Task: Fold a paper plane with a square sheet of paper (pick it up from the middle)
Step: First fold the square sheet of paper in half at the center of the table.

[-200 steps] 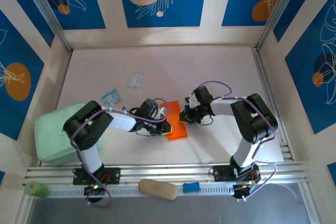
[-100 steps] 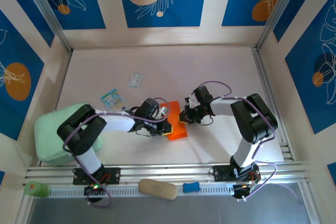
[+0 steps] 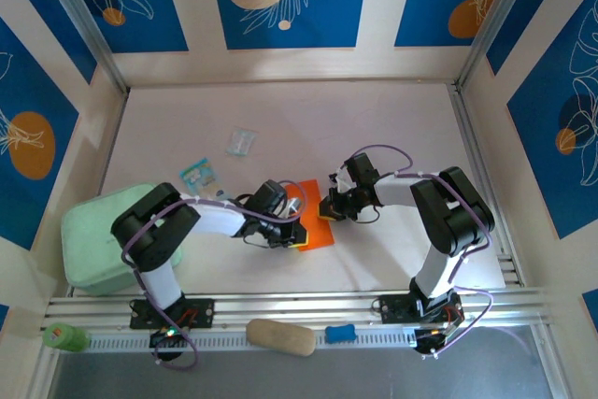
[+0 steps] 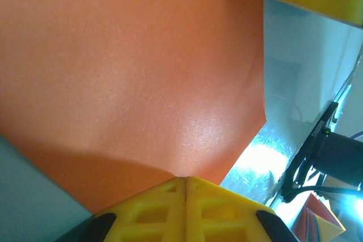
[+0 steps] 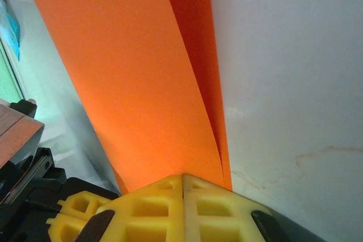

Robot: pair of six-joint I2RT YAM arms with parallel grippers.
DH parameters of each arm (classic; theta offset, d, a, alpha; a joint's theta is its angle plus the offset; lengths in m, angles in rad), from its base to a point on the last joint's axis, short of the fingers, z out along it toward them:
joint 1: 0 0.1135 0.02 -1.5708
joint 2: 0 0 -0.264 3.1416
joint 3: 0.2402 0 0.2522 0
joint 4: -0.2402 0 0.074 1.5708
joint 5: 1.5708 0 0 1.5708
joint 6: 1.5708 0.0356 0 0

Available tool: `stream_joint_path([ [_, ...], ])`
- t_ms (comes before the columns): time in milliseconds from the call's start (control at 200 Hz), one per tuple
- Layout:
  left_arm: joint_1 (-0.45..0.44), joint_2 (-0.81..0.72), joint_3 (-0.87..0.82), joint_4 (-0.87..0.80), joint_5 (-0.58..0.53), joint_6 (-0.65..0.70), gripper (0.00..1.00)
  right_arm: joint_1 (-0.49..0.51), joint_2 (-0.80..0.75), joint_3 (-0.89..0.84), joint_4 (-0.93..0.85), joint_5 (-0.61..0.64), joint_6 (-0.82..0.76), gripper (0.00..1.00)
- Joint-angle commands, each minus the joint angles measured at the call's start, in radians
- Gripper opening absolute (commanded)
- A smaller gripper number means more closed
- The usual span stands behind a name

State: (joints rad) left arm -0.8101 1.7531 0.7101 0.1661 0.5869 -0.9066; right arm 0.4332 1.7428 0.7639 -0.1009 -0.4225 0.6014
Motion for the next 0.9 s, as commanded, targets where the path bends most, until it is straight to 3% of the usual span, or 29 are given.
stream_joint_path([
  [0, -0.011, 0.027, -0.056, -0.123, -0.034, 0.028, 0.05, 0.006, 0.015, -0.04, -0.085, 0.08, 0.008, 0.03],
  [330, -0.022, -0.088, 0.024, -0.11, -0.055, 0.014, 0.06, 0.004, 0.019, -0.037, -0.089, 0.082, 0.006, 0.04],
  [695, -0.041, 0.033, 0.0, -0.108, -0.021, 0.003, 0.06, 0.003, 0.027, -0.032, -0.088, 0.076, 0.005, 0.04],
  [895, -0.04, 0.019, -0.027, -0.122, -0.016, 0.019, 0.06, 0.0, 0.034, -0.027, -0.089, 0.076, 0.003, 0.04],
])
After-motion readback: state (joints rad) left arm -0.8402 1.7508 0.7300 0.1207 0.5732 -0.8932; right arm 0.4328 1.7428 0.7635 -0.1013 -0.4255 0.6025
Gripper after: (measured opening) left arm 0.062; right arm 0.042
